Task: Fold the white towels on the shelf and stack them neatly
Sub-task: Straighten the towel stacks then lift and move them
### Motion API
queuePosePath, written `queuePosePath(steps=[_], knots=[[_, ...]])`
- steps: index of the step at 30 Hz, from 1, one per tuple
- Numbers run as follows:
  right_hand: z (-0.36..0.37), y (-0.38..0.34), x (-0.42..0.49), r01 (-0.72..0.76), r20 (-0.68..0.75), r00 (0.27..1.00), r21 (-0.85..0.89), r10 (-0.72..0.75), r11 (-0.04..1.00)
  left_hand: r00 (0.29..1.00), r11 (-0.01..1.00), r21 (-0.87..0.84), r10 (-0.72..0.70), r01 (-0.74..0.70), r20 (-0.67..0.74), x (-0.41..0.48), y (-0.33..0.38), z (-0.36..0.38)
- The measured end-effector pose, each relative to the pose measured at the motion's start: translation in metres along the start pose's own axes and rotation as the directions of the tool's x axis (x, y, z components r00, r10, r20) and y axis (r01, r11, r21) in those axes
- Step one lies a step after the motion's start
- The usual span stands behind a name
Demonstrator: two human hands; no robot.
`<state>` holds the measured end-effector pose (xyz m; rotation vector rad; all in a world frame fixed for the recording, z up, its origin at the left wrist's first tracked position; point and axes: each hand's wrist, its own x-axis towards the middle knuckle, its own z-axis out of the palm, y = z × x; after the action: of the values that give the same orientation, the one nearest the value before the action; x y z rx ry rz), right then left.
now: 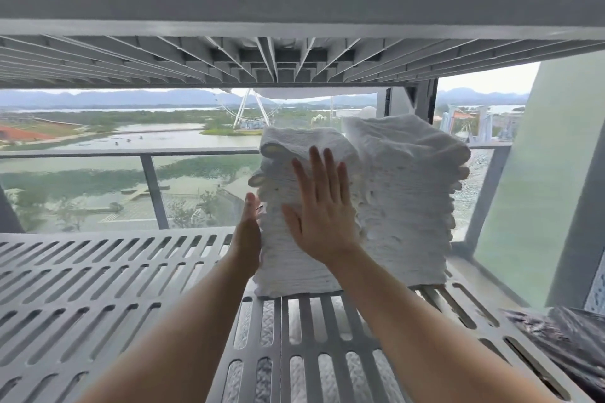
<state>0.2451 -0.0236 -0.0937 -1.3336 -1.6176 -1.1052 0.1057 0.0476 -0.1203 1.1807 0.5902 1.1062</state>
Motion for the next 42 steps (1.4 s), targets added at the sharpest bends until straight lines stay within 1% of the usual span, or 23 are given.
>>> queuePosePath(steps=[2,7,10,13,15,17,18,19,20,21,22,23,24,26,27,28,30,32,35,36,37,39,42], knots=[[0.008,-0.002,0.006,-0.039,0.000,0.999,-0.034,0.039,0.999,1.000,1.000,-0.028,-0.013,0.013,0.014,0.003,-0.002,-0.003],[0.023,-0.004,0.003,-0.097,0.017,0.995,-0.090,0.099,0.991,0.990,0.998,-0.049,-0.038,0.045,0.135,0.012,-0.005,-0.003],[0.019,-0.009,0.003,-0.117,0.045,0.992,-0.068,0.120,0.991,0.991,0.998,-0.033,-0.053,0.057,0.120,0.012,-0.004,-0.005],[0.000,-0.004,0.006,-0.124,0.011,0.992,0.011,0.124,0.992,0.999,0.993,0.119,0.026,-0.022,-0.028,0.012,0.002,-0.012],[-0.020,0.010,0.010,-0.114,-0.045,0.992,0.034,0.115,0.993,0.967,0.961,0.228,0.198,-0.159,-0.160,0.012,0.019,-0.014],[-0.041,0.033,0.016,-0.122,-0.112,0.986,0.013,0.122,0.993,0.878,0.907,0.299,0.383,-0.298,-0.286,0.013,0.046,-0.008],[-0.052,0.045,0.018,-0.142,-0.151,0.979,-0.008,0.139,0.990,0.794,0.842,0.384,0.509,-0.379,-0.333,0.012,0.063,-0.003],[-0.061,0.058,0.019,-0.174,-0.197,0.966,-0.030,0.165,0.984,0.678,0.728,0.514,0.656,-0.454,-0.330,0.011,0.080,0.005],[-0.070,0.071,0.020,-0.217,-0.247,0.948,-0.046,0.199,0.975,0.545,0.568,0.640,0.795,-0.517,-0.266,0.007,0.097,0.016],[-0.078,0.084,0.021,-0.271,-0.298,0.922,-0.047,0.245,0.961,0.410,0.373,0.730,0.902,-0.573,-0.139,0.002,0.110,0.030],[-0.086,0.095,0.021,-0.340,-0.343,0.887,-0.028,0.311,0.940,0.314,0.181,0.775,0.949,-0.605,0.023,-0.003,0.117,0.049],[-0.092,0.105,0.022,-0.429,-0.370,0.836,0.019,0.405,0.903,0.282,0.037,0.784,0.943,-0.620,0.178,-0.007,0.121,0.072],[-0.098,0.114,0.023,-0.528,-0.370,0.769,0.092,0.521,0.844,0.305,-0.059,0.776,0.899,-0.628,0.315,-0.010,0.122,0.099],[-0.105,0.131,0.025,-0.698,-0.286,0.610,0.245,0.738,0.672,0.448,-0.170,0.777,0.734,-0.606,0.510,-0.007,0.115,0.156],[-0.107,0.139,0.025,-0.751,-0.223,0.545,0.300,0.809,0.588,0.543,-0.187,0.793,0.636,-0.580,0.548,-0.003,0.109,0.181],[-0.108,0.148,0.023,-0.784,-0.149,0.499,0.343,0.854,0.518,0.642,-0.170,0.818,0.541,-0.550,0.544,0.004,0.105,0.201],[-0.109,0.163,0.016,-0.824,0.019,0.468,0.371,0.883,0.428,0.794,-0.083,0.869,0.372,-0.488,0.482,0.024,0.099,0.229],[-0.108,0.174,0.009,-0.836,0.149,0.487,0.367,0.861,0.409,0.880,-0.040,0.912,0.249,-0.408,0.404,0.043,0.103,0.243],[-0.101,0.178,-0.002,-0.836,0.265,0.480,0.427,0.837,0.344,0.943,-0.106,0.937,-0.041,-0.333,0.330,0.064,0.111,0.249],[-0.098,0.177,-0.005,-0.835,0.296,0.461,0.463,0.837,0.297,0.955,-0.106,0.951,-0.092,-0.292,0.283,0.070,0.112,0.248],[-0.094,0.176,-0.007,-0.837,0.310,0.443,0.480,0.841,0.264,0.968,-0.069,0.973,-0.132,-0.222,0.211,0.074,0.114,0.246],[-0.083,0.170,-0.006,-0.844,0.280,0.444,0.450,0.851,0.292,0.974,0.029,0.999,-0.222,-0.042,0.048,0.077,0.115,0.238],[-0.070,0.158,-0.001,-0.867,0.157,0.421,0.360,0.893,0.345,0.965,0.049,0.996,-0.255,0.073,-0.059,0.084,0.108,0.229]])
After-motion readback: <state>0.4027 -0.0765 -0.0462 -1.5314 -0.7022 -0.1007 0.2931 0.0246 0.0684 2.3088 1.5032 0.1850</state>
